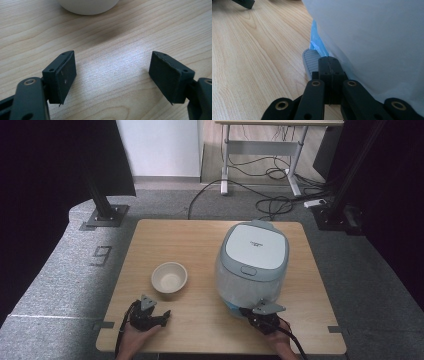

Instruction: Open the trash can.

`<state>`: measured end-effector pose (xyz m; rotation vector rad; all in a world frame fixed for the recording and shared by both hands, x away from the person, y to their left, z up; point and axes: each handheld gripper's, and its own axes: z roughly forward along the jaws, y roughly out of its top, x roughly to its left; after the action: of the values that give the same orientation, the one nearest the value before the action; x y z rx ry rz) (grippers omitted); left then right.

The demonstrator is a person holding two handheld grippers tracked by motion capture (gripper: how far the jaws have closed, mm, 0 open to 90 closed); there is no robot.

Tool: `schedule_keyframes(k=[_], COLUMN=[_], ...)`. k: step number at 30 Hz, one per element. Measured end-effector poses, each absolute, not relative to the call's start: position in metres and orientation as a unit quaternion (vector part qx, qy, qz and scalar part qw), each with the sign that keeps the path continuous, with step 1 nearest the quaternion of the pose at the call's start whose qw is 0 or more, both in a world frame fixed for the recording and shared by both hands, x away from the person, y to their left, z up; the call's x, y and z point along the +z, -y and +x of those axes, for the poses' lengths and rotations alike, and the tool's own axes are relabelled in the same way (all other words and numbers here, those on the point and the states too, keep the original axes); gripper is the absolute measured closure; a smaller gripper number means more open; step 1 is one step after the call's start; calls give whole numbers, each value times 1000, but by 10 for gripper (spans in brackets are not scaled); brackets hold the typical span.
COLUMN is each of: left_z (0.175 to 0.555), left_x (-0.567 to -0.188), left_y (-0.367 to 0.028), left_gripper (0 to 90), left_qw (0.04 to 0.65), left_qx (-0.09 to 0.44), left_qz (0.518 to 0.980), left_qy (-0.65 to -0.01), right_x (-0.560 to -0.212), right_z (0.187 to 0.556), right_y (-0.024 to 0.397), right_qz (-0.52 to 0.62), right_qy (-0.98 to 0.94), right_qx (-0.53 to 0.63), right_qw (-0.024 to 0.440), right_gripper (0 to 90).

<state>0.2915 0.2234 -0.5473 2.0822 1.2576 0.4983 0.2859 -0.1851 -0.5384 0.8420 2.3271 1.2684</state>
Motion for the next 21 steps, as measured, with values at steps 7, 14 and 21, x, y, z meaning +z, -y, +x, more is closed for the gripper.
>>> schedule_keyframes(k=[7,14,21], left_z=[291,291,291], left_x=[-547,-547,-547], left_y=[-223,-223,-222], left_gripper=[218,219,219], left_qw=[324,324,324], left_qx=[189,190,190], left_qz=[794,794,794], left_qy=[-479,-479,-478], right_x=[-539,-539,-541], right_z=[286,287,287], right_y=[186,184,182], right_qz=[305,307,306], right_qy=[-820,-824,-829], right_qx=[452,443,433], right_qw=[175,174,175], right_gripper=[899,899,899])
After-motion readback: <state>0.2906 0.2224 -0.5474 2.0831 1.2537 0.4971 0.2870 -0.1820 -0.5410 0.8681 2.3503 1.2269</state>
